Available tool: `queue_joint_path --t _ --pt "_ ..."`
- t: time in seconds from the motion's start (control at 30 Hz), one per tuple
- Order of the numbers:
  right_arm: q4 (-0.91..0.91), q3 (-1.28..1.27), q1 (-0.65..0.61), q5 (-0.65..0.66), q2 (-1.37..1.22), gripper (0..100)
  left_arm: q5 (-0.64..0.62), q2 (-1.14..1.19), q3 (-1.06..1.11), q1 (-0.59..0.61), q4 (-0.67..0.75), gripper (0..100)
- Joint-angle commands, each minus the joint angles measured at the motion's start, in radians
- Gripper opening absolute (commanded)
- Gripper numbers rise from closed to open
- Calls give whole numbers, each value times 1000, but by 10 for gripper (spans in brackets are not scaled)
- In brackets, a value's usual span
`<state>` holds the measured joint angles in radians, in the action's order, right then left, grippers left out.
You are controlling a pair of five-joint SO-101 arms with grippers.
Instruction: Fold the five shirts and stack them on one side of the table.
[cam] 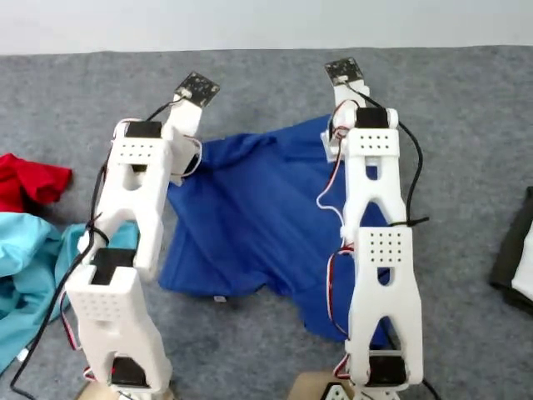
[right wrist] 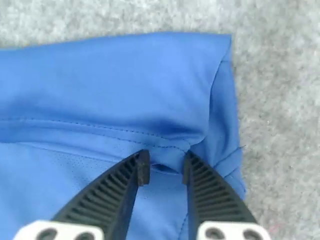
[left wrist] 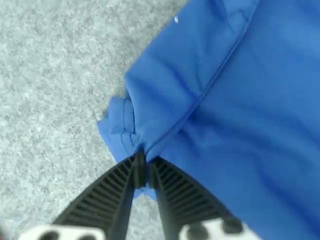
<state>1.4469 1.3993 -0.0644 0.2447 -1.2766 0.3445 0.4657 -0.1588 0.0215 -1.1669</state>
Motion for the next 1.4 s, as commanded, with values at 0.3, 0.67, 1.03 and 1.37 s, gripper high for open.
queue_joint_path --t 0.3,0.67,1.03,1.37 --pt "41 181 15 123 30 11 -9 -15 -7 -9 21 2" --pt "337 282 104 218 147 11 48 -130 -7 -61 -112 3" --pt "354 255 143 299 297 11 117 -198 -7 -63 -292 3" --pt "349 -307 160 321 647 12 172 -206 -82 -61 -436 3"
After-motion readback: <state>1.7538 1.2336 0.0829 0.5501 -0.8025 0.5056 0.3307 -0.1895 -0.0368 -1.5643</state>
